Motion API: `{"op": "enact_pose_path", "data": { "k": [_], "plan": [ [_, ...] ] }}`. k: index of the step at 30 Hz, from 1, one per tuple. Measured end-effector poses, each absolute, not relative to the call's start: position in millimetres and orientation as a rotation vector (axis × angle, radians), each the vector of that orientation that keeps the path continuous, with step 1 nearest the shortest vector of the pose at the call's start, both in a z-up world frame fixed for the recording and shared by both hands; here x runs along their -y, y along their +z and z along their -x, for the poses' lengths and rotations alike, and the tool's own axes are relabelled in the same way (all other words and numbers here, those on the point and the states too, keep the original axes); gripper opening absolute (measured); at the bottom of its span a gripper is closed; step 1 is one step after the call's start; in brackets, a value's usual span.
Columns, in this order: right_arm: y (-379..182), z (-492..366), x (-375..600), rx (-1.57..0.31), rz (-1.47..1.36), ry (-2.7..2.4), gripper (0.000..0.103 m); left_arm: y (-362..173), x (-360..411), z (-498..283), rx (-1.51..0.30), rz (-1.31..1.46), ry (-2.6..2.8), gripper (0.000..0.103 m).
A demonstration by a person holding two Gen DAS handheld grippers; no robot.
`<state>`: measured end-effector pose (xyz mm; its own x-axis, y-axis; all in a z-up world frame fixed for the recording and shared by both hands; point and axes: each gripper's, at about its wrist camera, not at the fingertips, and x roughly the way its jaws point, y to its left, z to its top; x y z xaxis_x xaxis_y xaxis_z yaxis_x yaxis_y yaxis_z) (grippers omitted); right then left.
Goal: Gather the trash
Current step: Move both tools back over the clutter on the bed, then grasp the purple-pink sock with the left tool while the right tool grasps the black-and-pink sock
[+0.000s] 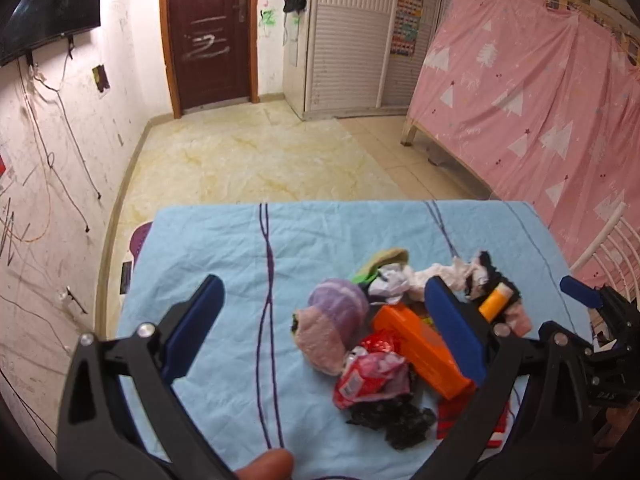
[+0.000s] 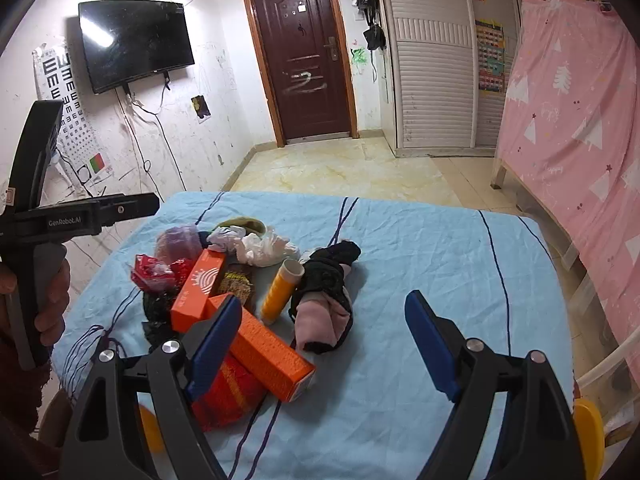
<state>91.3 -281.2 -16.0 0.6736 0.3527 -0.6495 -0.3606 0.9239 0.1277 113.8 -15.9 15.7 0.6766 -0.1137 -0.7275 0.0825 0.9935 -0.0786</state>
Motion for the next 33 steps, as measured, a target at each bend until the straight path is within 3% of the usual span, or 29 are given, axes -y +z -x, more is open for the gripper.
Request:
{"op": "enact_pose_path", "data": {
  "k": [19,21,22,25,26,28,30,33],
  "plan": [
    [-46,-127,260,-0.814,0.156,0.341,0.075,-30,20,-152,-0.936,0.000,-0.166,0.095],
    [-48,-130,260,-0.824,0.158,0.346,0.066,-34,22,-154,-0.947,-0.017,-0.162,0.082],
    [-49,-132,259,-0.831,0.160,0.349,0.059,-36,22,-156,-0.958,-0.024,-0.164,0.080],
    [-51,-136,256,-0.844,0.162,0.364,0.053,-41,22,-157,-0.973,-0.032,-0.174,0.073],
    [-52,-136,255,-0.847,0.164,0.369,0.051,-42,23,-156,-0.972,-0.036,-0.174,0.066],
    [-54,-138,253,-0.857,0.165,0.381,0.039,-44,25,-155,-0.978,-0.038,-0.177,0.058],
    [-55,-139,250,-0.862,0.164,0.394,0.030,-45,26,-154,-0.983,-0.044,-0.181,0.043],
    [-55,-136,246,-0.858,0.177,0.395,0.027,-45,24,-153,-0.982,-0.039,-0.184,0.029]
  ]
}}
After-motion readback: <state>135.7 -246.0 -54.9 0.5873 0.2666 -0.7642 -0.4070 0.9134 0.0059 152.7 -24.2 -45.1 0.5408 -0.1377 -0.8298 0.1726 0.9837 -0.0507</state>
